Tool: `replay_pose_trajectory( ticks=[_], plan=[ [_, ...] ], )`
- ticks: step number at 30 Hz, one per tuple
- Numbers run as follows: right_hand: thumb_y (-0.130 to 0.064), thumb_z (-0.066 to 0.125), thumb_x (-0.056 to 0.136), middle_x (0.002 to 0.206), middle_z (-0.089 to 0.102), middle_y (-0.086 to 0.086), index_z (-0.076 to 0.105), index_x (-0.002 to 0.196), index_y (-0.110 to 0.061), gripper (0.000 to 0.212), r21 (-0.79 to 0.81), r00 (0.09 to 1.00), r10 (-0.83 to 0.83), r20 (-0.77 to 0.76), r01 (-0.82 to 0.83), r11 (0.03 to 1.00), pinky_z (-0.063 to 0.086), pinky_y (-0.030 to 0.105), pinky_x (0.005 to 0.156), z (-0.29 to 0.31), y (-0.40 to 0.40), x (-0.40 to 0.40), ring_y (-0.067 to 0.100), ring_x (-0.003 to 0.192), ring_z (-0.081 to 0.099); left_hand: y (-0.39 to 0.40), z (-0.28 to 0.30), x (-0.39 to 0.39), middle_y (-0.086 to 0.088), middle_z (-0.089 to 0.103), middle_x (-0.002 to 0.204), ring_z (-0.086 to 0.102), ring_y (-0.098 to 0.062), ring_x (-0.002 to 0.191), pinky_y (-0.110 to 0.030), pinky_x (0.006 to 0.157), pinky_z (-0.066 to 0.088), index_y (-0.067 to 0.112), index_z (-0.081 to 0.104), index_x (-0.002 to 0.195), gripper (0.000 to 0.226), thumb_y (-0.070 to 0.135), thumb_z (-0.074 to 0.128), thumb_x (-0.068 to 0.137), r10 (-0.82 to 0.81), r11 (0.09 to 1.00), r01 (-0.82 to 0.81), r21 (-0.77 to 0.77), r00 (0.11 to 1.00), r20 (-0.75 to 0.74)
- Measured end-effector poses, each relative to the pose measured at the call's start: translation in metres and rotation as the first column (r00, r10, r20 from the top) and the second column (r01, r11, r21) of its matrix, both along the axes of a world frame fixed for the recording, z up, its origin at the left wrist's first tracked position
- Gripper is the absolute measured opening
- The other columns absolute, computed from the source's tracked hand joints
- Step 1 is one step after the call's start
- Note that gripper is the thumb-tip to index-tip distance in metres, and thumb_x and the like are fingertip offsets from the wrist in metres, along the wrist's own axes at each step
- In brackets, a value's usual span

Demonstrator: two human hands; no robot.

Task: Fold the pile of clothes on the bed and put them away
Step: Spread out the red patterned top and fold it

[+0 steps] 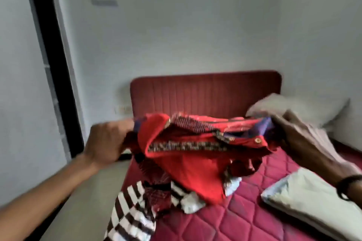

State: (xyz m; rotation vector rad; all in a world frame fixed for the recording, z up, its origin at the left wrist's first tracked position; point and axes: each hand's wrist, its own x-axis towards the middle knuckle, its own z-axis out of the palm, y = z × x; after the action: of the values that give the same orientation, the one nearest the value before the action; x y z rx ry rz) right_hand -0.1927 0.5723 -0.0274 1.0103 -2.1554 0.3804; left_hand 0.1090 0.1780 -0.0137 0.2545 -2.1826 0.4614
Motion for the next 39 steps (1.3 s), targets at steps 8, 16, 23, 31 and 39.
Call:
replay_pose_trajectory(
  ticks=[8, 16, 23, 31, 39],
  plan=[
    [-0.024, 0.07, 0.085, 0.099, 0.074, 0.017, 0.065, 0.101, -0.018, 0.017, 0.228, 0.517, -0.268, 0.813, 0.142, 0.963, 0.049, 0.041, 0.072, -0.279, 0.035, 0.065, 0.039, 0.097, 0.071, 0.08, -0.299, 0.062, 0.016, 0.06, 0.1, 0.063, -0.014, 0.094, -0.035, 0.082, 0.055, 0.037, 0.051, 0.095, 0.062, 0.06, 0.086, 0.05, -0.125, 0.699, -0.392, 0.599, 0.757, 0.641],
    [-0.089, 0.071, 0.052, 0.11, 0.062, -0.004, 0.066, 0.122, -0.017, 0.1, 0.091, 0.337, -0.037, 0.941, -0.144, 0.985, 0.048, 0.029, 0.089, -0.346, 0.029, 0.136, 0.01, 0.099, 0.057, 0.172, -0.351, 0.038, 0.003, 0.066, 0.112, 0.064, -0.029, 0.112, -0.04, 0.089, 0.048, 0.03, 0.054, 0.118, 0.06, 0.07, 0.069, 0.076, -0.101, 0.445, -0.408, 0.797, 0.862, 0.498],
    [-0.027, 0.086, 0.079, 0.078, 0.07, 0.004, 0.066, 0.085, -0.016, 0.024, -0.051, 0.612, 0.005, 0.791, 0.058, 0.997, 0.044, 0.037, 0.061, -0.325, 0.008, 0.143, 0.032, 0.074, 0.067, 0.164, -0.333, 0.025, -0.001, 0.073, 0.091, 0.072, -0.025, 0.084, -0.056, 0.087, 0.059, 0.024, 0.072, 0.102, 0.029, 0.048, 0.067, 0.087, 0.111, -0.139, 0.043, 0.989, 0.993, -0.027],
    [0.005, 0.075, 0.072, 0.067, 0.072, 0.006, 0.06, 0.109, -0.027, 0.051, -0.395, 0.266, 0.319, 0.91, 0.319, 0.861, 0.044, 0.025, 0.049, -0.233, 0.04, 0.207, 0.013, 0.049, 0.051, 0.202, -0.249, 0.092, 0.018, 0.063, 0.103, 0.066, -0.002, 0.092, -0.03, 0.082, 0.052, 0.046, 0.058, 0.113, 0.041, 0.026, 0.08, 0.084, -0.064, 0.264, -0.298, 0.917, 0.943, 0.325],
    [-0.028, 0.072, 0.077, 0.106, 0.054, 0.0, 0.066, 0.111, -0.03, 0.034, 0.574, 0.629, -0.407, 0.663, -0.078, 0.815, 0.056, 0.046, 0.07, -0.281, 0.039, 0.275, 0.029, 0.103, 0.059, 0.229, -0.266, 0.101, 0.015, 0.054, 0.127, 0.047, -0.019, 0.127, -0.041, 0.103, 0.047, 0.044, 0.045, 0.14, 0.067, 0.061, 0.072, 0.082, -0.149, 0.483, -0.525, 0.701, 0.739, 0.657]
  ],
)
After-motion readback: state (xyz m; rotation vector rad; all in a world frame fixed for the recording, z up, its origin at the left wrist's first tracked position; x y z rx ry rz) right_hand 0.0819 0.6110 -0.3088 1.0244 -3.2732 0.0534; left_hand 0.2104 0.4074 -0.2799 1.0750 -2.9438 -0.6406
